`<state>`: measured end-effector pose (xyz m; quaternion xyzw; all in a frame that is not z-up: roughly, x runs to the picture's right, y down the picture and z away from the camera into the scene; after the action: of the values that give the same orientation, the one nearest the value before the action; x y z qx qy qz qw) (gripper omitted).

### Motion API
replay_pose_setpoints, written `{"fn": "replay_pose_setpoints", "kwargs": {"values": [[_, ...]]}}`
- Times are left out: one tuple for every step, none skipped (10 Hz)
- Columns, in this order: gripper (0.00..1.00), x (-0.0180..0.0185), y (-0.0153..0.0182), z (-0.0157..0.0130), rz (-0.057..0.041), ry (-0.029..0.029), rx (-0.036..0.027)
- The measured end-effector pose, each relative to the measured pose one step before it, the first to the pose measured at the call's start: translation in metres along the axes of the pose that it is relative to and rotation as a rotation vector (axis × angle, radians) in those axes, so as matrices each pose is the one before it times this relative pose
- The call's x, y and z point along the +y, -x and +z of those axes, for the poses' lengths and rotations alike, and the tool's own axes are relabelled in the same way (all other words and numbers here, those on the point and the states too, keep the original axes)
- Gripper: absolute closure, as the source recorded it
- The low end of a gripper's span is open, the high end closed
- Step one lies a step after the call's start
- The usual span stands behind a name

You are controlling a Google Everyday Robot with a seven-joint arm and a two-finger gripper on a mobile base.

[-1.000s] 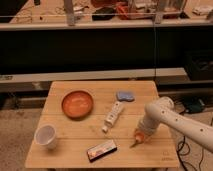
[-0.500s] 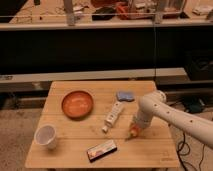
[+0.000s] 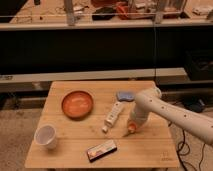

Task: Drag the pepper across the table

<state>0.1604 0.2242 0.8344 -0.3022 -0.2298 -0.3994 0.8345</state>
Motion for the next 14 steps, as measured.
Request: {"fn": "replay_pose_setpoints", "kwargs": {"values": [[1.00, -0.00164, -0.00065, 0.00005, -0.00504, 0.00545, 0.00025], [1.00, -0.00101, -0.00056, 0.00055, -0.00423, 0.00413, -0.00098], [1.00, -0.00289, -0.00097, 0.00016, -0.00629, 0.00341, 0.00004], [1.00, -0.00316, -0.00043, -0.00003, -0.00339, 0.00006, 0.00117], [1.00, -0.00175, -0.00008, 0.00035, -0.00235, 0.00155, 0.00156], [1.00, -0.00082, -0.00048, 0.00063, 0.00067, 0.00176, 0.00136], [1.00, -0.00157, -0.00025, 0.00068, -0.00400, 0.00311, 0.00195], [1.00, -0.00300, 0.00044, 0.00066, -0.00718, 0.00266, 0.00126], [1.00, -0.00289, 0.00057, 0.00089, -0.00741, 0.00247, 0.00071], [1.00, -0.00264, 0.00022, 0.00104, -0.01028, 0.00344, 0.00196], [1.00, -0.00169, 0.00000, 0.00058, -0.00653, 0.00200, 0.00105], [1.00, -0.00055, -0.00016, 0.00069, -0.00684, 0.00492, 0.00024], [1.00, -0.00234, -0.00032, 0.00079, -0.01150, 0.00279, 0.00161], [1.00, -0.00322, 0.00078, 0.00069, -0.00988, 0.00244, 0.00105]]}}
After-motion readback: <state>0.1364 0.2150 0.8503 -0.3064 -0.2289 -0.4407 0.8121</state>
